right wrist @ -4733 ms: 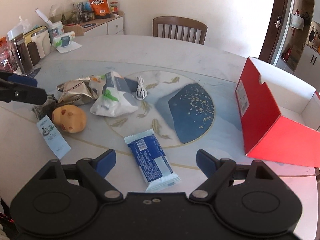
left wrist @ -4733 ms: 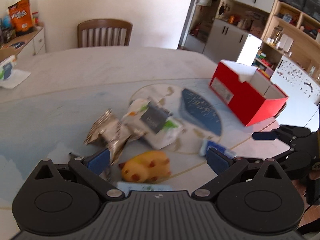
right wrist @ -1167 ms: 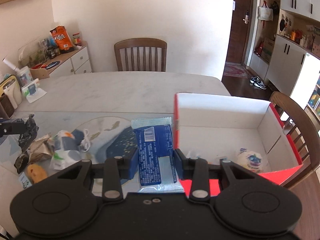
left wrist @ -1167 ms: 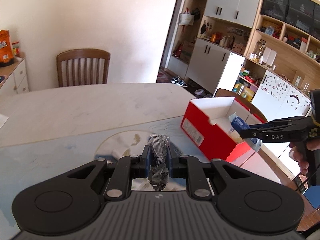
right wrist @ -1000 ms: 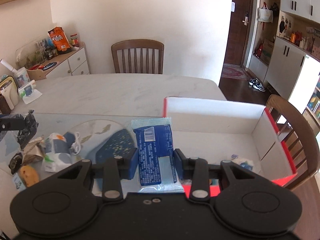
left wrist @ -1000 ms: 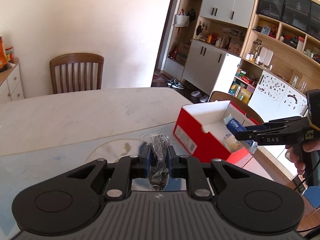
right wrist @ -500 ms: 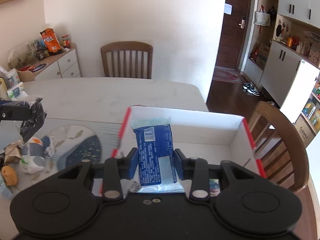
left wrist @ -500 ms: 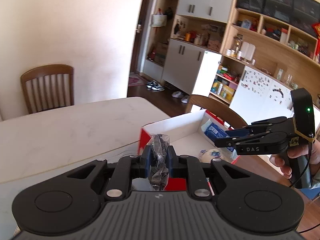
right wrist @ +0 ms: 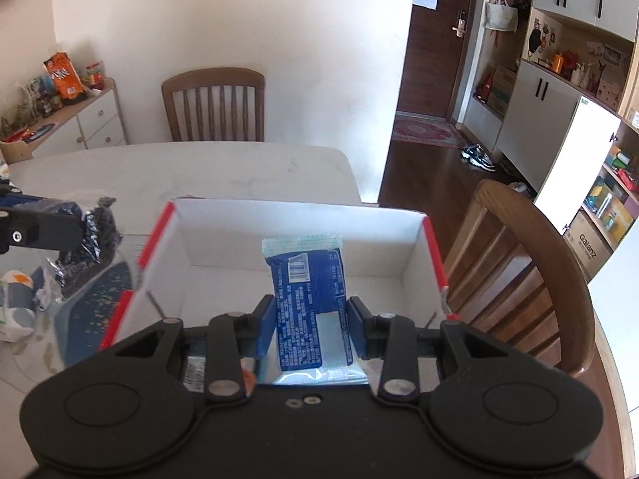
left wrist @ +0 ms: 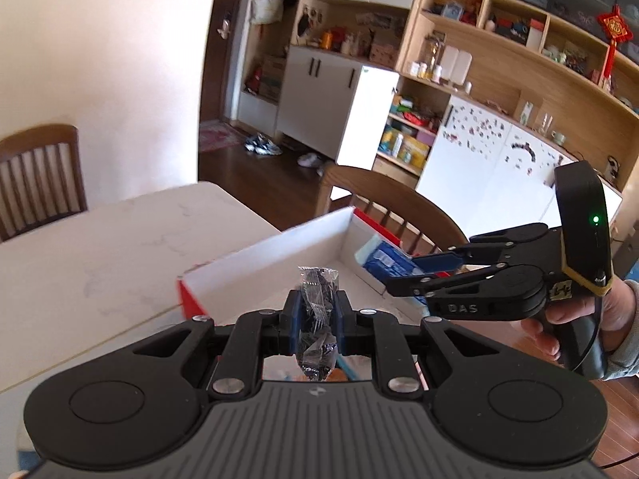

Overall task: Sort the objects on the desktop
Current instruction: 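Carry the blue bar with the right tool while the left tool carries the dark packet into the box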

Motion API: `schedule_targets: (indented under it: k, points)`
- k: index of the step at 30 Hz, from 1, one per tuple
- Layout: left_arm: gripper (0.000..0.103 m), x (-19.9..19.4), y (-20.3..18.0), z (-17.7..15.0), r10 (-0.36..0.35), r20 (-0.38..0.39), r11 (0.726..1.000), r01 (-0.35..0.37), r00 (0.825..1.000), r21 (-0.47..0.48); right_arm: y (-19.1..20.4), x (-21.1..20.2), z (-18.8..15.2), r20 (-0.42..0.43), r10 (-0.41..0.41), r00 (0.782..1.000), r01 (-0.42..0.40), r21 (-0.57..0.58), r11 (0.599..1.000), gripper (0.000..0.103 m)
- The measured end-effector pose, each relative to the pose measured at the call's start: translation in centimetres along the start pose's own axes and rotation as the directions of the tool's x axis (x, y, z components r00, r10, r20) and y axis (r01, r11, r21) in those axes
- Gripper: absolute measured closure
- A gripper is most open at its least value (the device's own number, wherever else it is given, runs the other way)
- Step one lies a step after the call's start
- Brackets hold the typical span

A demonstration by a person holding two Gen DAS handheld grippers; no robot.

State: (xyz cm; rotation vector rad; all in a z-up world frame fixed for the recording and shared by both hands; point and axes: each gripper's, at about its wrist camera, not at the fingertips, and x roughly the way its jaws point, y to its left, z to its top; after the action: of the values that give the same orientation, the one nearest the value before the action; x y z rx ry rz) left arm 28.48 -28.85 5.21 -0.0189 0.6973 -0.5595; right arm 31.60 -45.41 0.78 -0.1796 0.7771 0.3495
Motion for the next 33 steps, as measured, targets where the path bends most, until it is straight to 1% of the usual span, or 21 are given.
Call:
schedule_targets:
  k: [4,10,12,14,17,22,27,33]
  points:
    - [0.087,3.2,-0.1,0.1,-0.011,-0.055,1.0,0.013,0.998,0.024,-0.7,1.9,-0.3,-0.029,-0.011,1.0,0.011,-0.006,1.0,0.066]
    - [0.087,7.3,-0.6,0.6,0.004,-0.116,0.998,0.003,0.993,0.055,-1.1,4.2,-0.6,-0.076,-0.017,0.997,0.014,-0.044,0.999,0.066]
    - [0.087,8.5,-0.6,0.9,0.005,-0.132,0.998,0.002,0.991,0.058,-1.4,5.2,-0.4,-0.112,0.0,0.994,-0.005,-0.039,0.999,0.066]
    - [0.087,9.8,-0.6,1.4,-0.009,-0.154,0.999,0.017,0.988,0.051,-1.8,6.4,-0.2,-0.152,0.014,0.988,-0.016,-0.013,1.0,0.066]
    - [0.087,11.7,-0.5,1.4,0.006,-0.186,0.998,0.007,0.983,0.068,-2.2,8.0,0.1,-0.194,0.011,0.981,-0.013,-0.007,1.0,0.066]
    - [0.087,14.3,-0.3,1.4,0.035,-0.233,0.996,-0.015,0.972,0.09,-2.6,9.6,0.3,-0.223,-0.003,0.975,-0.001,-0.016,1.0,0.066]
    - [0.087,16.0,-0.2,1.3,0.045,-0.272,0.995,-0.018,0.961,0.1,-3.1,11.0,1.0,-0.253,-0.02,0.967,0.015,-0.02,1.0,0.066]
    - [0.087,17.6,0.6,0.6,0.068,-0.332,0.994,-0.034,0.941,0.107,-3.0,12.4,0.9,-0.306,-0.014,0.952,0.008,-0.022,1.0,0.066]
